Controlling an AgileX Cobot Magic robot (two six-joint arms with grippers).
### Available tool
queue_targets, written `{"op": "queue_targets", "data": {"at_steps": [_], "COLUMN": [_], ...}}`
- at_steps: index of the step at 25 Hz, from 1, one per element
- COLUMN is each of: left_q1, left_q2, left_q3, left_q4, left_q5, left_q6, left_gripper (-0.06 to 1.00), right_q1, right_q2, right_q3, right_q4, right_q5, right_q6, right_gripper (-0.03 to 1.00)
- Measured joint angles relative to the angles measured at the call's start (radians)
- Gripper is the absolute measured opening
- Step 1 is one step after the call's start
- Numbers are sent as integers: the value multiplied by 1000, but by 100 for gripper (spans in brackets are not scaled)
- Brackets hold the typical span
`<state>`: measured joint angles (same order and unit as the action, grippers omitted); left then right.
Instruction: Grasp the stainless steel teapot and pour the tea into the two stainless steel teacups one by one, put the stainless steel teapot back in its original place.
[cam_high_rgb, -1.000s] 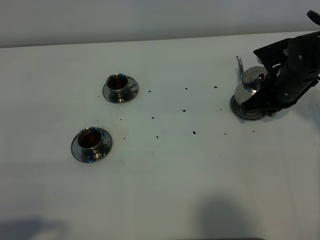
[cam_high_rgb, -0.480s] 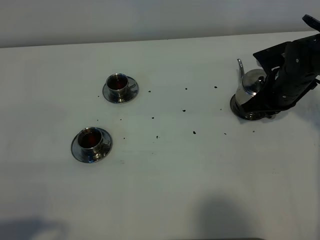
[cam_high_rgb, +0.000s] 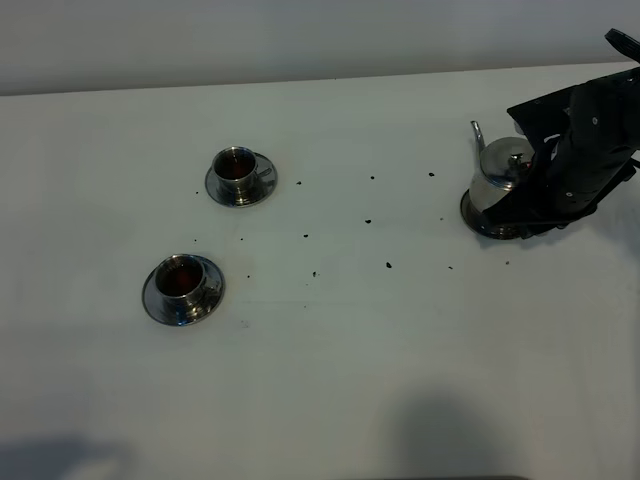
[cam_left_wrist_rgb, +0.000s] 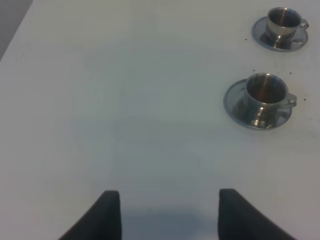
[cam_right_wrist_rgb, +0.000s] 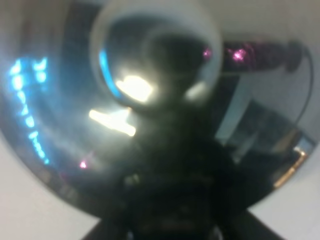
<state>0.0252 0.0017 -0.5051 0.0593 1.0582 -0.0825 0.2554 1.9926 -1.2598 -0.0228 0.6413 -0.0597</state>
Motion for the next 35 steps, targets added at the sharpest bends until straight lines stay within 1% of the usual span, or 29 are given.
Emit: {"op": "queue_targets", "data": {"at_steps": [3,6,11,13,16,22,26,29,31,35], "left_q1": [0,0,0,0,0,0,0,0,0,0], "left_q2": [0,0,0,0,0,0,0,0,0,0], "left_q3": [0,0,0,0,0,0,0,0,0,0], "left_q4": [0,1,1,1,1,1,1,1,1,1], "left_q5": [0,0,0,0,0,0,0,0,0,0], "left_q6": [0,0,-1,-1,-1,-1,-1,-1,-1,-1], "left_gripper": [47,47,47,47,47,47,47,47,47,47], "right_q1": [0,0,2,10,30,74,79,79,80,88], "right_q2": [0,-11,-114,-179,-310,-657,-881,-1043,-1136,-1285], "right_q3": [-17,-45,-43,-12,92,408,597,710,745,751], "right_q4": [0,2,2,5,28,76,108,120,121,139], "right_q5": [37,117,294,326,321,284,279,280,286,284], "right_q6": [3,13,20,20,21,45,45,48,53,60], "right_gripper": [45,52,53,53,52,51,51,51,51,51]}}
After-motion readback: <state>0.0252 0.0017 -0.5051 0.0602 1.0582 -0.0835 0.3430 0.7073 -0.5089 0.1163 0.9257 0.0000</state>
